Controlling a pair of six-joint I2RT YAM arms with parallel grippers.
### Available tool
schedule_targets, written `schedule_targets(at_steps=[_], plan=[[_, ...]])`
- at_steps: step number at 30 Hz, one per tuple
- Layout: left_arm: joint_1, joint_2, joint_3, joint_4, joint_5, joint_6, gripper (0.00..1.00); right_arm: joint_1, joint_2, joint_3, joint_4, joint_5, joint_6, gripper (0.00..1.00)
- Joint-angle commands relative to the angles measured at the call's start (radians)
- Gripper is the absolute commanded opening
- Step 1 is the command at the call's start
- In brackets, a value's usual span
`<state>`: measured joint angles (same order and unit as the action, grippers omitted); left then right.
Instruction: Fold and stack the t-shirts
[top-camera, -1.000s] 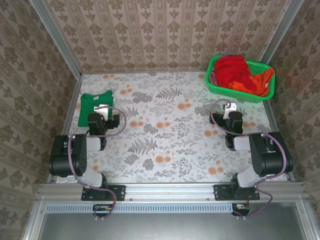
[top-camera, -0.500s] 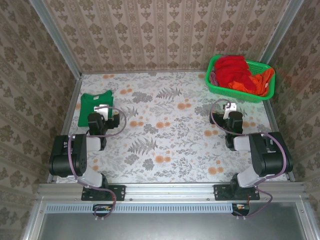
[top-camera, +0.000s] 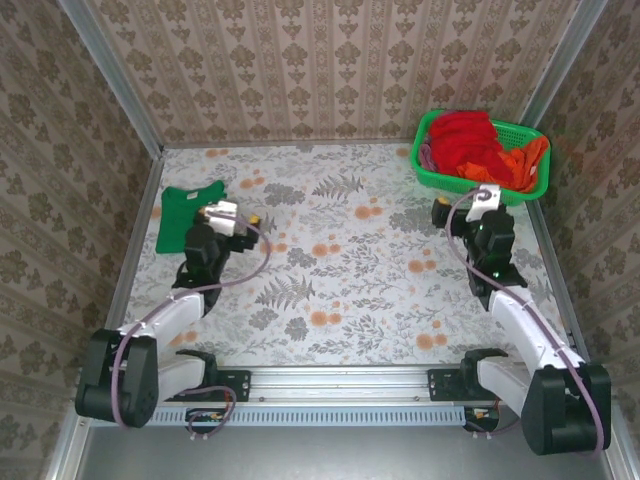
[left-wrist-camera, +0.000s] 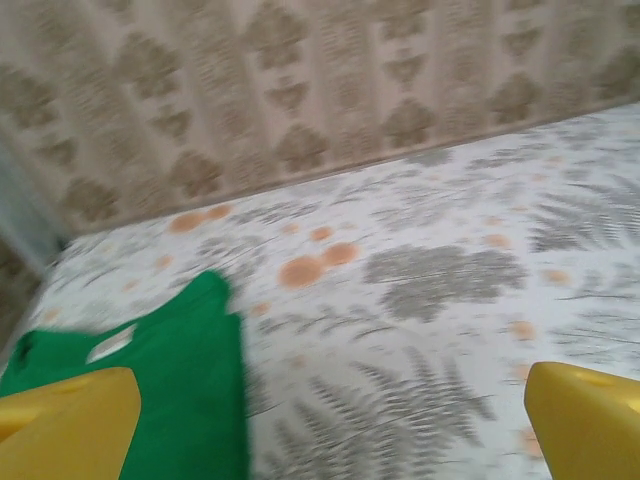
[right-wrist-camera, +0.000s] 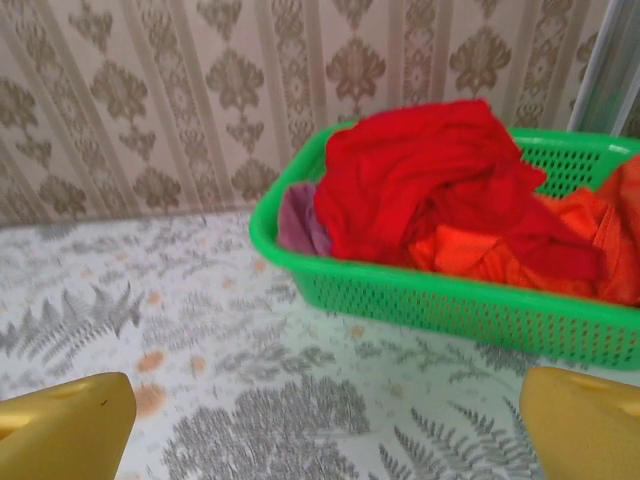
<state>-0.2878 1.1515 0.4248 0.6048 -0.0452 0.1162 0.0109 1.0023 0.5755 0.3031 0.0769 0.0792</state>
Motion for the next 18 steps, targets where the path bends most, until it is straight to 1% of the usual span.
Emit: schedule_targets(at_steps=[1,2,3,4,7,10,13,18], plan=[[-0.129,0.004,0.080,-0.102,-0.011,0.052,1.00,-0.004,0.026,0.175,-0.286,0.052,0.045,1.00],[-0.159,0.014,0.095,-0.100,-0.013,0.053,1.00,-0.007,0.054,0.224,-0.319,0.050,0.046,1.00],[-0.226,0.026,0.112,-0.099,-0.012,0.057,1.00,-0.011,0.092,0.278,-0.351,0.041,0.047,1.00],[-0.268,0.040,0.132,-0.103,-0.007,0.059,1.00,-0.016,0.130,0.332,-0.378,0.031,0.048,1.00],[-0.357,0.071,0.177,-0.103,0.033,0.043,0.99,-0.031,0.285,0.487,-0.445,0.009,0.053,1.00],[-0.419,0.105,0.215,-0.087,0.041,0.019,0.98,-0.046,0.475,0.649,-0.519,0.005,0.073,1.00],[-0.474,0.137,0.246,-0.095,0.041,0.033,0.98,-0.055,0.648,0.805,-0.580,-0.010,0.094,1.00],[-0.512,0.160,0.264,-0.102,0.049,0.012,0.98,-0.058,0.897,1.029,-0.677,-0.018,0.125,0.99]])
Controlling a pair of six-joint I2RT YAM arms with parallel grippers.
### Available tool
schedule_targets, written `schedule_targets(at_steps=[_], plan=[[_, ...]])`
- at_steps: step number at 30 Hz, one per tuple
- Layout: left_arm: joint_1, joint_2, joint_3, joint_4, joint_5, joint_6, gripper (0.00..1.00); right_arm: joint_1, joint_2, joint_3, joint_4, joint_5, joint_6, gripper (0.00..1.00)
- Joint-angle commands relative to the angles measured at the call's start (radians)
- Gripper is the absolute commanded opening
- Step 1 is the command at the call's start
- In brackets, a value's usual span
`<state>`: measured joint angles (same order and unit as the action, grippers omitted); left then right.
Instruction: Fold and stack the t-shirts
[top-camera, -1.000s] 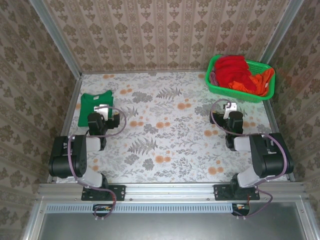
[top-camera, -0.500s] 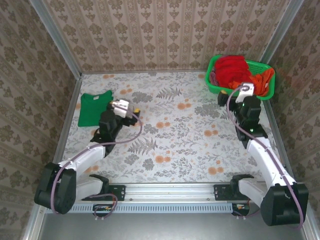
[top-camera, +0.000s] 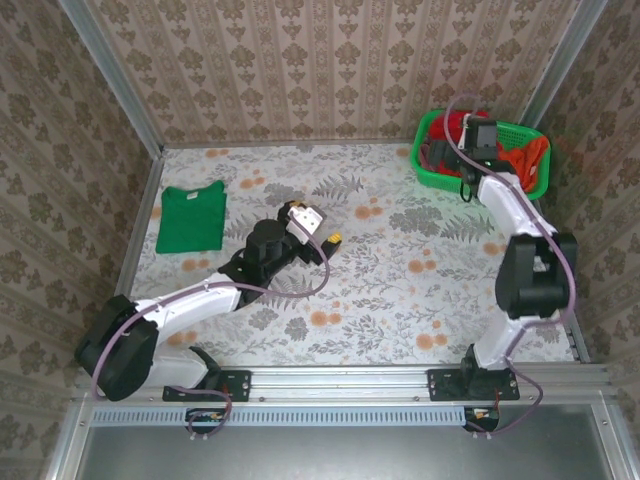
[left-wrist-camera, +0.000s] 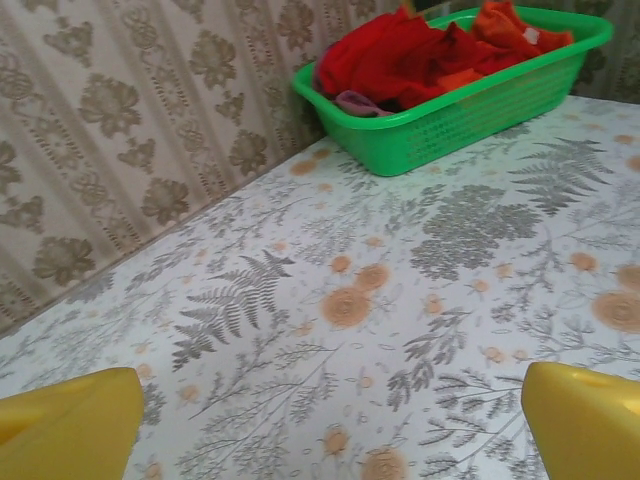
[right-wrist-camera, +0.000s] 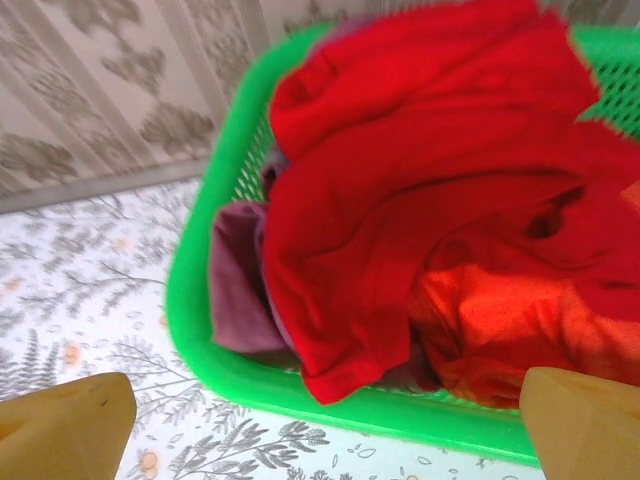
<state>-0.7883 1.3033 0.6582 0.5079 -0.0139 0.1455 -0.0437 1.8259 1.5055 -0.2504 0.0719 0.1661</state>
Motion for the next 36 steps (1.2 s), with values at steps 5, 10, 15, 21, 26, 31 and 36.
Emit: schedule_targets(at_steps=[5,10,15,21,26,31,36], plan=[[-0.020,0.011,0.026,-0.012,0.019,-0.039,0.98,-0.004,0.257,0.286,-0.205,-0.037,0.057,0.91],[-0.023,0.003,0.023,-0.034,0.014,-0.050,0.99,-0.005,0.317,0.368,-0.232,-0.047,0.052,0.41],[-0.022,-0.006,0.020,-0.046,-0.006,-0.044,1.00,-0.004,0.242,0.371,-0.230,-0.055,0.055,0.00],[-0.021,0.007,0.027,-0.027,-0.020,-0.042,1.00,0.005,0.082,0.362,-0.195,-0.090,0.054,0.00],[-0.016,0.014,0.027,0.006,-0.015,-0.074,1.00,0.014,-0.037,0.409,-0.193,-0.118,0.044,0.00],[-0.010,0.014,0.022,0.021,-0.011,-0.106,1.00,0.015,-0.095,0.562,-0.252,-0.198,0.034,0.00],[-0.001,0.017,0.016,0.037,-0.010,-0.133,1.00,0.020,-0.106,0.770,-0.350,-0.326,0.035,0.00]])
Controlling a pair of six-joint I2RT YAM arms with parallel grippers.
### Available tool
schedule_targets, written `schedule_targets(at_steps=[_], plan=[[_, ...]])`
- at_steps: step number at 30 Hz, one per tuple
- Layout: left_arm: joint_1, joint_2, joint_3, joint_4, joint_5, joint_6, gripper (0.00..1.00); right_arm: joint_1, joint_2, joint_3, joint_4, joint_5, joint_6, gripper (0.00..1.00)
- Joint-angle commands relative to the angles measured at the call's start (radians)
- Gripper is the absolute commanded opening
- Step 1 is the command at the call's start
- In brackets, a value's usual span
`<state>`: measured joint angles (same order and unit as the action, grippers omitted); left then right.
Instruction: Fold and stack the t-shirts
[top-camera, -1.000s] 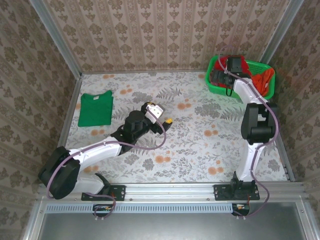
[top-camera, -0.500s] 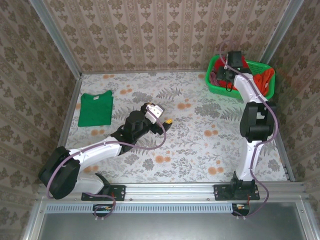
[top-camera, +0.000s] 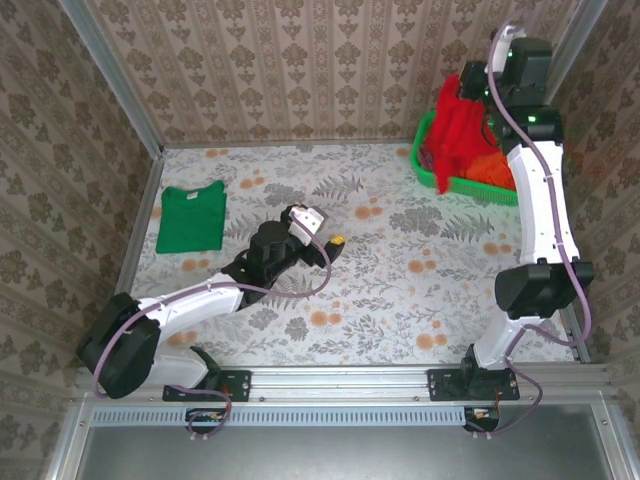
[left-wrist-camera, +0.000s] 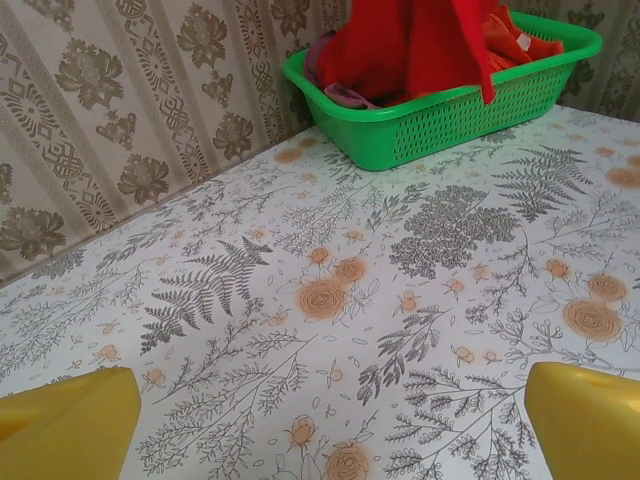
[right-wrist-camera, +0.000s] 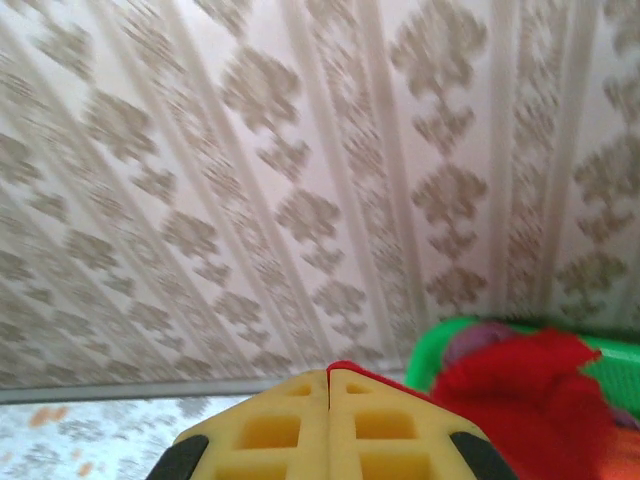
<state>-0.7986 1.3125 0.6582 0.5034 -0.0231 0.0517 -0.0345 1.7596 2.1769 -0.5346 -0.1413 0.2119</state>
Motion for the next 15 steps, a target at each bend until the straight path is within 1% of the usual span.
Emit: schedule_targets(at_steps=[1,4,6,8,10,15], plan=[[0.012,0.008,0.012,0.050,-0.001,-0.049,1.00,0.014,-0.038,0.138,-0.082,-0.140,-0.007,0.00],[0.024,0.009,-0.002,0.068,0.004,-0.077,1.00,0.034,-0.041,0.228,-0.117,-0.206,0.000,0.00],[0.033,0.007,-0.009,0.076,0.005,-0.094,1.00,0.056,-0.046,0.263,-0.127,-0.246,0.007,0.00],[0.044,0.000,-0.018,0.081,0.005,-0.109,1.00,0.076,-0.053,0.282,-0.120,-0.313,0.021,0.00],[0.056,-0.010,-0.030,0.084,0.006,-0.125,1.00,0.106,-0.060,0.292,-0.105,-0.373,0.038,0.00],[0.093,-0.034,-0.063,0.087,0.007,-0.162,1.00,0.210,-0.071,0.329,-0.074,-0.432,0.037,0.00]])
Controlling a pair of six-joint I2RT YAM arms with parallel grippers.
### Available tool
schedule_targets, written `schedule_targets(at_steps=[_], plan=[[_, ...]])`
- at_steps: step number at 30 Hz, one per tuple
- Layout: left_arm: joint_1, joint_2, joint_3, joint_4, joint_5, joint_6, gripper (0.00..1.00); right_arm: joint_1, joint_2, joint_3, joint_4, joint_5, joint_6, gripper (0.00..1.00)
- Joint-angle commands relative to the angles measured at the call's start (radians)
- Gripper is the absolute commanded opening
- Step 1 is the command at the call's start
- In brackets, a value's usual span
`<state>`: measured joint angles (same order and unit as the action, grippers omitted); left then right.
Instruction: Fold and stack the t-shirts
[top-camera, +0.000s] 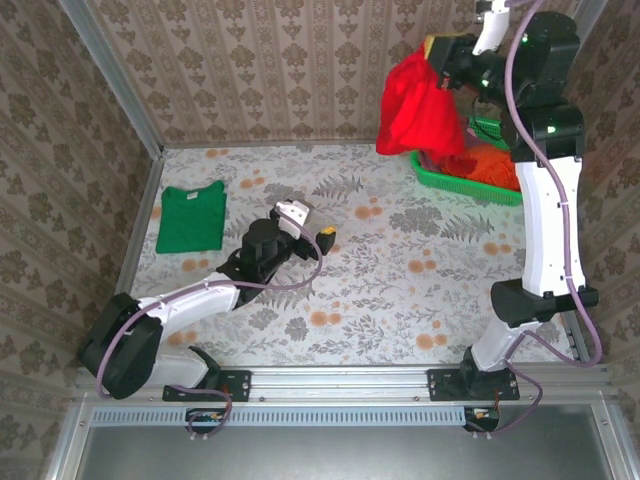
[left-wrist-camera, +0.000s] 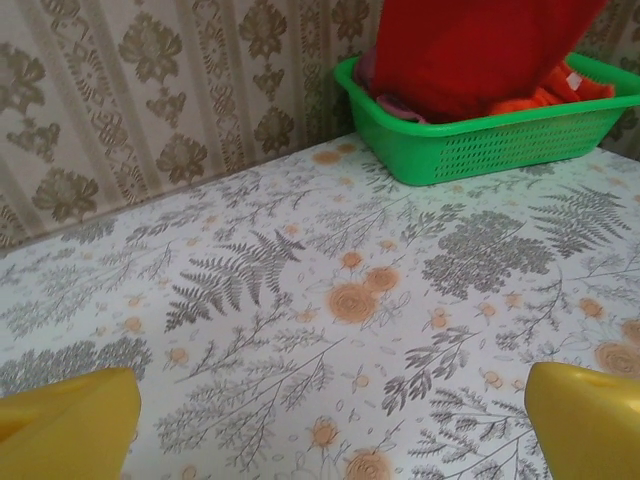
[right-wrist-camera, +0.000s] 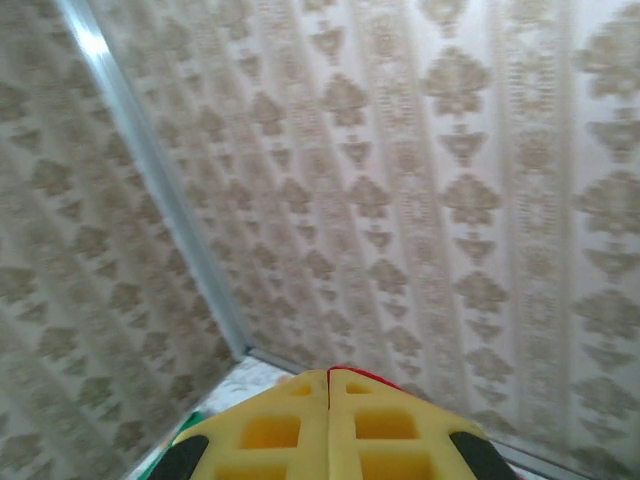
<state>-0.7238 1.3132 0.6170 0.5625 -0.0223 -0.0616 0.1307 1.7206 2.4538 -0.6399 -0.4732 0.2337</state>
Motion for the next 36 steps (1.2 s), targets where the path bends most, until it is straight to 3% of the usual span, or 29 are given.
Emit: schedule_targets(at_steps=[1,9,12,15,19,23,24,25,27,29,32,36], plan=[[0.025,-0.042,-0.033,0.032,0.006,-0.053,1.00,0.066,-0.029,0.059,0.044,-0.125,0.017,0.00],[0.099,-0.095,-0.122,0.057,-0.005,-0.111,1.00,0.144,0.101,0.248,0.240,-0.351,0.276,0.00],[0.123,-0.118,-0.147,0.051,-0.005,-0.120,1.00,0.141,0.142,0.308,0.280,-0.348,0.310,0.00],[0.144,-0.146,-0.174,0.038,-0.007,-0.122,1.00,0.127,0.154,0.298,0.181,-0.283,0.247,0.00],[0.173,-0.220,-0.223,-0.014,-0.025,-0.121,1.00,0.085,0.113,0.091,0.001,-0.131,0.149,0.00],[0.223,-0.325,-0.277,-0.108,-0.034,-0.130,1.00,0.045,-0.058,-0.446,0.148,0.080,0.094,0.00],[0.238,-0.354,-0.287,-0.136,-0.036,-0.134,1.00,0.025,-0.101,-0.588,0.208,0.120,0.097,0.05],[0.250,-0.380,-0.296,-0.168,-0.038,-0.140,1.00,0.003,-0.132,-0.713,0.252,0.160,0.105,0.16],[0.262,-0.424,-0.307,-0.226,-0.033,-0.147,1.00,-0.039,-0.165,-0.881,0.276,0.239,0.121,0.53],[0.290,-0.452,-0.306,-0.291,-0.026,-0.141,1.00,-0.063,-0.184,-0.990,0.265,0.352,0.101,0.79],[0.274,-0.478,-0.290,-0.385,-0.006,-0.130,1.00,-0.066,-0.219,-1.109,0.255,0.452,0.033,0.90],[0.099,-0.460,-0.263,-0.494,-0.144,-0.091,1.00,-0.024,-0.271,-1.286,0.326,0.394,-0.008,0.91]])
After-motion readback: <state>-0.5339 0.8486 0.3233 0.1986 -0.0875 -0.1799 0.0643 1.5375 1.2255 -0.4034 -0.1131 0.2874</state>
